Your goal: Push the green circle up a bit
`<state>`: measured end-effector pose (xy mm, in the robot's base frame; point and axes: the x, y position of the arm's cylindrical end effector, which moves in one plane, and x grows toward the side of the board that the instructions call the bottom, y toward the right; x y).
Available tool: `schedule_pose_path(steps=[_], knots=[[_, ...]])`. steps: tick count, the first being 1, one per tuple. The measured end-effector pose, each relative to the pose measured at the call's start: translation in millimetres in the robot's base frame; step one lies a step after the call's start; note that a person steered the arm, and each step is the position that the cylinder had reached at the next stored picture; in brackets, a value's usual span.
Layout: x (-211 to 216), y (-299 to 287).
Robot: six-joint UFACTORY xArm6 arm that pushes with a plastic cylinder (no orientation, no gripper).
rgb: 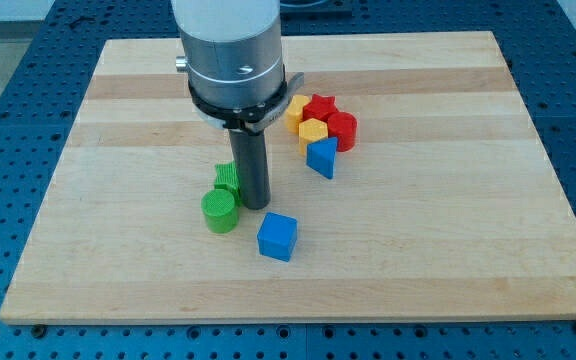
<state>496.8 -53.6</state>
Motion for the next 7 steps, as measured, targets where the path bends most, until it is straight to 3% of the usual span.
schedule_pose_path(steps=[4,6,7], knots=[[56.6,-66.4],[52.4,-114.9],[36.0,-111.2]])
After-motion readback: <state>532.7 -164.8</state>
